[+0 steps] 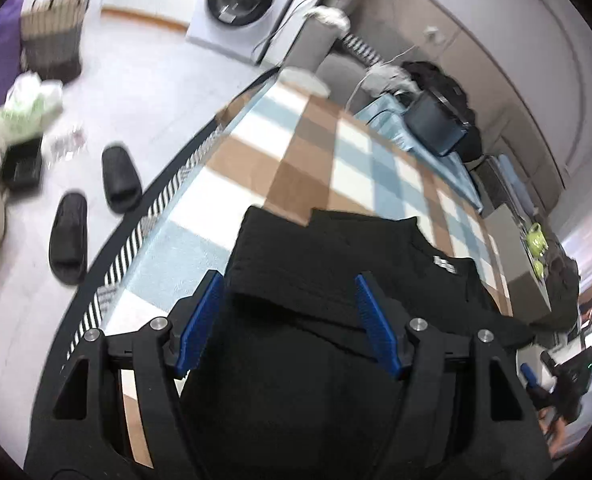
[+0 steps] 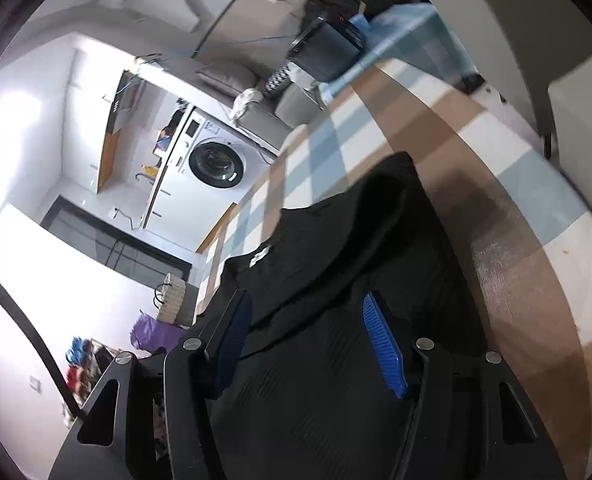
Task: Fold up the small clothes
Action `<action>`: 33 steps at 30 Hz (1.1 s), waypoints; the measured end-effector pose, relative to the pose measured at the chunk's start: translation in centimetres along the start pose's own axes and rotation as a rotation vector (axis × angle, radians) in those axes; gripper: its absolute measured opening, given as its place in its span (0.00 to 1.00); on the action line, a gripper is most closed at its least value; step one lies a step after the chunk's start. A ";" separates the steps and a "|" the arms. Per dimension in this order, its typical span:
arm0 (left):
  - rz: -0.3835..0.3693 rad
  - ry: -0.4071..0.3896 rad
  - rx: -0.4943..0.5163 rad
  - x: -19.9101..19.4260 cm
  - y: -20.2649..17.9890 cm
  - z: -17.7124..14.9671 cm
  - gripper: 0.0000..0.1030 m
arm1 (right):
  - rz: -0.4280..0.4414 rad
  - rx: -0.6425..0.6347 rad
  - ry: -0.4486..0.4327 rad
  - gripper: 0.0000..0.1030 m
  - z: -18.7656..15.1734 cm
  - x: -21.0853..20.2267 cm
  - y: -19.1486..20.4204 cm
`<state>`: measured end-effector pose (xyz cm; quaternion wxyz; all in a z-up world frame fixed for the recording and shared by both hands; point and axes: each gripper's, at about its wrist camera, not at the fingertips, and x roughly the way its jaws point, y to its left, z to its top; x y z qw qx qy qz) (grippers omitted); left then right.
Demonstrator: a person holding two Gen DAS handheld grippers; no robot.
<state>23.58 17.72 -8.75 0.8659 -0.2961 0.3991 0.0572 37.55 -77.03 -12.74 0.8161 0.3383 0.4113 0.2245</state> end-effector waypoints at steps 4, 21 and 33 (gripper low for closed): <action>-0.005 0.058 -0.002 2.9 -0.2 0.7 0.63 | -0.009 0.018 0.017 0.58 1.5 1.8 -0.8; -0.058 0.099 0.037 4.9 -1.9 1.6 0.63 | -0.021 -0.030 0.048 0.58 3.1 3.5 0.7; -0.052 0.131 -0.007 5.3 0.0 -0.2 0.63 | -0.094 -0.021 0.046 0.59 3.3 3.4 -1.4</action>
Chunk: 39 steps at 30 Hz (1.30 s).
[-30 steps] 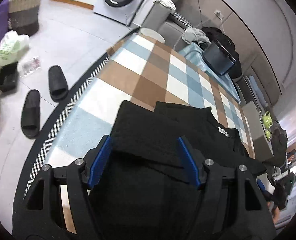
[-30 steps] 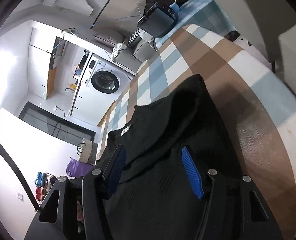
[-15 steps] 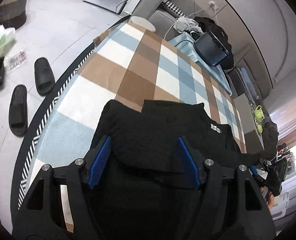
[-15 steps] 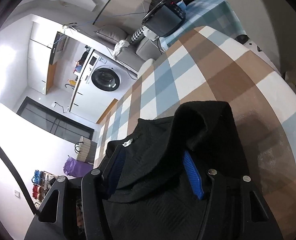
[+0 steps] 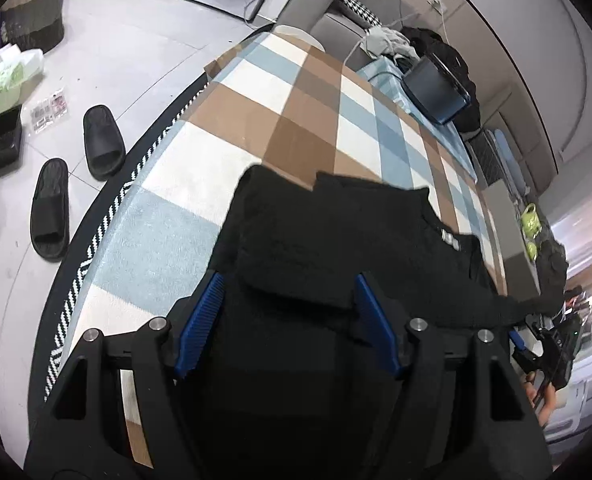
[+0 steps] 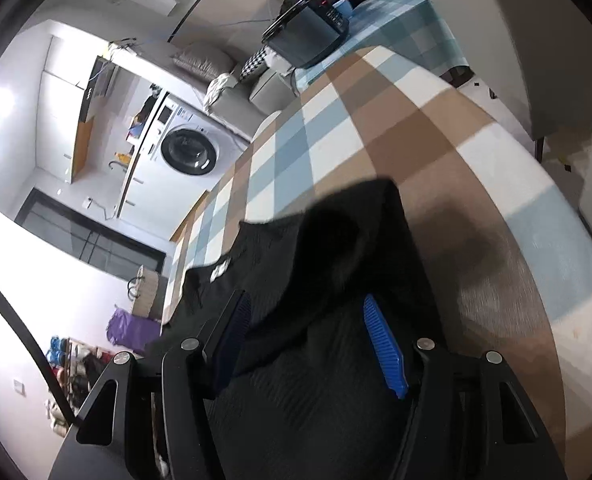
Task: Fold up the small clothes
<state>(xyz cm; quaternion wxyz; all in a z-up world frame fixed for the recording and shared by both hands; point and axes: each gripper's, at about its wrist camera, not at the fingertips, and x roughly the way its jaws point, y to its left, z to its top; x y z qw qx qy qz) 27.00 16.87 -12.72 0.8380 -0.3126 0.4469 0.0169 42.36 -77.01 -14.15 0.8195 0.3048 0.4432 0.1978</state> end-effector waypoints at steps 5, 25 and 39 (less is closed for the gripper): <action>-0.038 -0.018 0.001 0.4 -0.7 1.3 0.63 | 0.083 -0.013 -0.012 0.59 1.8 1.2 1.4; 0.005 -0.190 0.019 1.3 -2.6 7.1 0.63 | -0.054 -0.123 -0.080 0.59 6.5 2.5 3.6; 0.161 -0.107 0.103 4.7 -2.5 6.7 0.63 | -0.252 -0.223 0.011 0.59 5.7 3.9 1.7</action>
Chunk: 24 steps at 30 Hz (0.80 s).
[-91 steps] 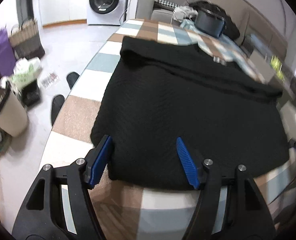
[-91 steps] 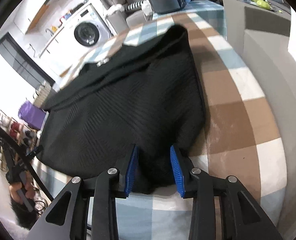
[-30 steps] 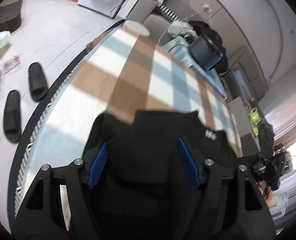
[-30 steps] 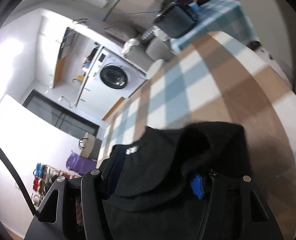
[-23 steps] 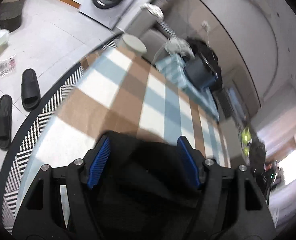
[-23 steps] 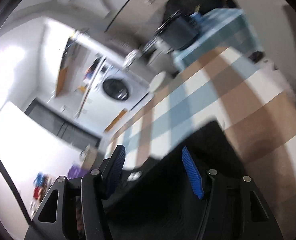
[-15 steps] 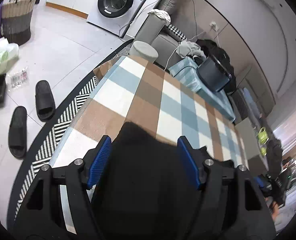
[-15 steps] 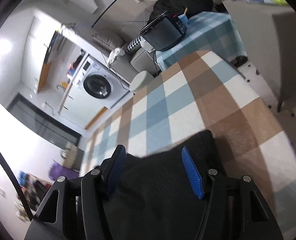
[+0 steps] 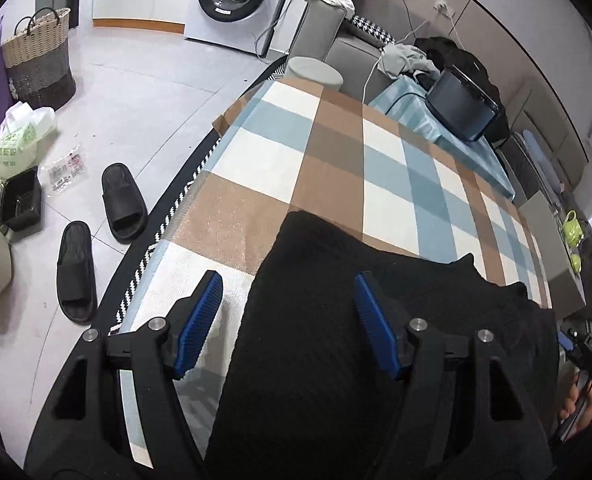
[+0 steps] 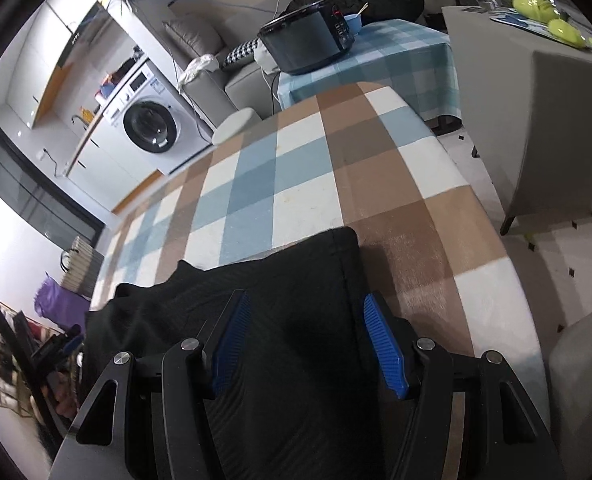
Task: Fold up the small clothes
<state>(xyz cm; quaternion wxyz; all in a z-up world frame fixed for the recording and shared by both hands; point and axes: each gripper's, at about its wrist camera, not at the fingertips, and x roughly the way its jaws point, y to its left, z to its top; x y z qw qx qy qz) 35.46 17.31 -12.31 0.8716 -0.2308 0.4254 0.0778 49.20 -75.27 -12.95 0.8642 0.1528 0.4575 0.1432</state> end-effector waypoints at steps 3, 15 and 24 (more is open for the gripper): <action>0.005 0.006 0.012 0.6 -0.4 0.1 0.63 | -0.014 -0.043 0.005 0.55 0.4 1.1 0.7; 0.021 0.011 0.017 1.3 -0.4 0.3 0.63 | 0.017 -0.068 -0.190 0.06 0.4 -2.7 0.5; 0.030 0.017 0.067 2.3 -0.8 0.6 0.43 | 0.033 -0.022 -0.047 0.45 0.1 -0.3 -0.1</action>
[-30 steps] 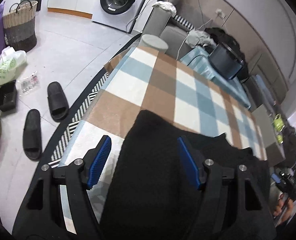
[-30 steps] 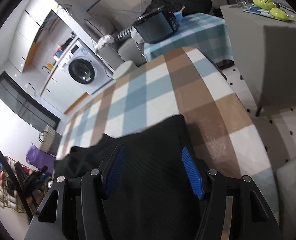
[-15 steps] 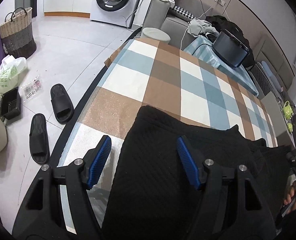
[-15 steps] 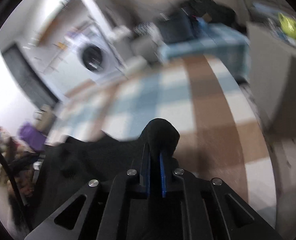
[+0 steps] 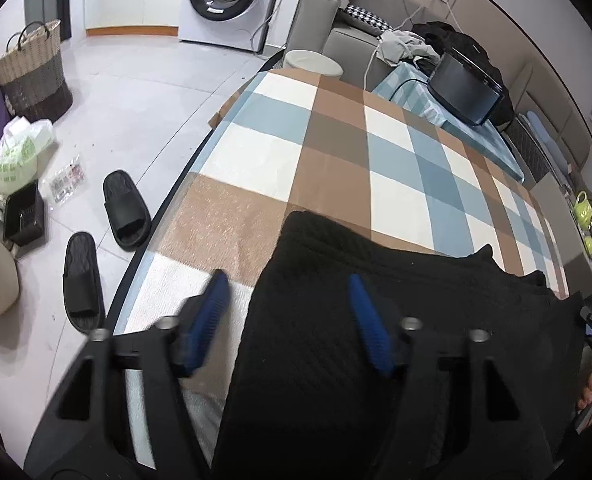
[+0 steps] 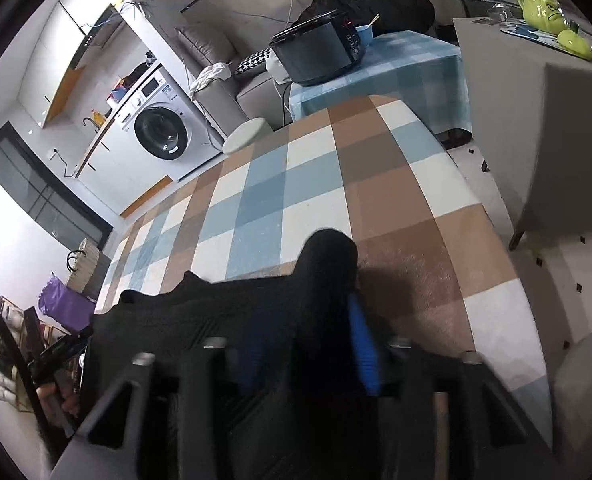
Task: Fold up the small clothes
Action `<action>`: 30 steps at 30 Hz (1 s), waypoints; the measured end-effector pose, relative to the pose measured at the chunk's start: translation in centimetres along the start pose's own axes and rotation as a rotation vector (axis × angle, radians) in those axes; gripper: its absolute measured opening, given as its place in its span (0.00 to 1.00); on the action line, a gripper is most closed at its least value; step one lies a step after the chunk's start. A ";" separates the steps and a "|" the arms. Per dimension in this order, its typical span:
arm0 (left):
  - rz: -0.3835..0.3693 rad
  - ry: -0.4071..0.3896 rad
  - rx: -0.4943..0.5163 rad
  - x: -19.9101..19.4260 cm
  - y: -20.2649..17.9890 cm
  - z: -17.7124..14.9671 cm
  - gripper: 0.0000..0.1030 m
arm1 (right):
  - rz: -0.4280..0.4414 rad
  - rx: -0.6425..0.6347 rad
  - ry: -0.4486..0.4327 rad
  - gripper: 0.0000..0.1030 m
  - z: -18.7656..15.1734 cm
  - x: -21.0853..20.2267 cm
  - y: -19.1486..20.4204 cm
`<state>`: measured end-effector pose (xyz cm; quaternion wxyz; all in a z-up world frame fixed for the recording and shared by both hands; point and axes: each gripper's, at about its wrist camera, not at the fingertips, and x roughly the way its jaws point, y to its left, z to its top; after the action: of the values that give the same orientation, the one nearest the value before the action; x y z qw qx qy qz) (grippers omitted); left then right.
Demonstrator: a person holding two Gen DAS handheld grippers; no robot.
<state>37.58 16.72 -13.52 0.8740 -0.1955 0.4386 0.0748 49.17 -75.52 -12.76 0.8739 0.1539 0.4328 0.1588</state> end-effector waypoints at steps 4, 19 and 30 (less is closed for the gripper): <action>-0.007 -0.013 0.037 0.2 -0.5 0.2 0.06 | -0.006 -0.003 0.028 0.45 -0.7 0.1 -0.4; -0.017 -0.206 0.025 -6.4 -0.3 1.7 0.03 | 0.013 -0.082 -0.168 0.05 0.7 -3.6 2.8; 0.030 -0.181 0.018 -9.9 0.0 -1.8 0.37 | 0.026 0.012 -0.025 0.48 -4.1 -5.7 1.0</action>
<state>30.30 16.35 -6.61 0.9105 -0.1736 0.3614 0.1014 42.46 -76.37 -10.67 0.8761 0.1669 0.4209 0.1657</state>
